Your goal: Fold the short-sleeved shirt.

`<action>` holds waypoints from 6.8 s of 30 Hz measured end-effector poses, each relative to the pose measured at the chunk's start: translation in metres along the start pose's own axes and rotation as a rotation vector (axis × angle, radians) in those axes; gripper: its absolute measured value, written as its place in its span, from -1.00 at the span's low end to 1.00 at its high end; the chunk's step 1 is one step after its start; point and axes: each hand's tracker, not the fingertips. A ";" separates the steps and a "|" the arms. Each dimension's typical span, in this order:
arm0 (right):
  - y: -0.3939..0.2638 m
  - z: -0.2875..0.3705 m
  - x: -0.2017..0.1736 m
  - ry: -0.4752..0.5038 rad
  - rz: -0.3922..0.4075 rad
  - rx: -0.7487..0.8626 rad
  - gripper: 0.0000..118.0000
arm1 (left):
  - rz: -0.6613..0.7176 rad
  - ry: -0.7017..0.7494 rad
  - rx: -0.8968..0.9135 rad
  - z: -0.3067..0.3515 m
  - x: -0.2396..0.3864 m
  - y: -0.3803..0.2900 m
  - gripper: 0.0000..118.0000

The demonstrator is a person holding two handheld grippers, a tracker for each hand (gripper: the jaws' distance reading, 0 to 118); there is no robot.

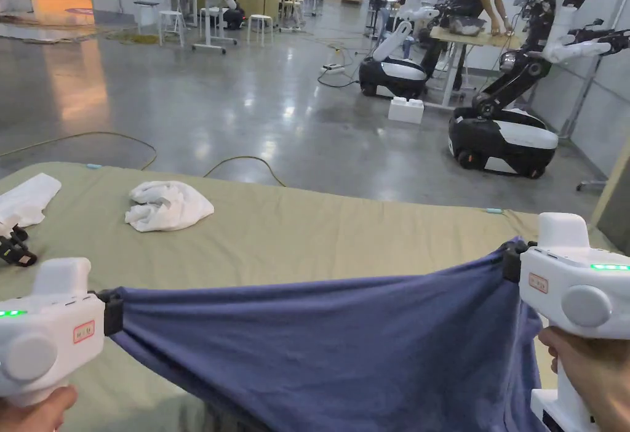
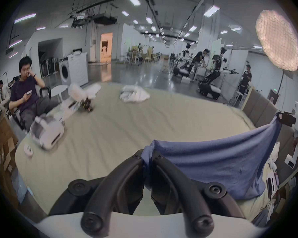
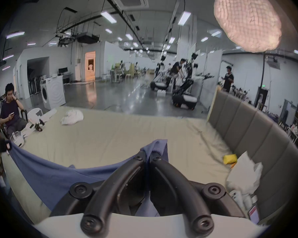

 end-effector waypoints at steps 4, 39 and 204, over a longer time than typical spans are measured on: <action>0.038 0.025 0.022 -0.039 -0.014 0.083 -0.95 | -0.026 -0.025 0.078 0.010 0.027 0.069 -0.87; 0.162 0.027 0.007 -0.070 0.012 0.250 -0.95 | -0.075 -0.013 0.157 -0.030 0.043 0.211 -0.87; -0.253 0.162 -0.007 -0.034 -0.012 -0.641 -0.87 | -0.056 -0.005 -0.466 0.049 -0.002 -0.205 -0.85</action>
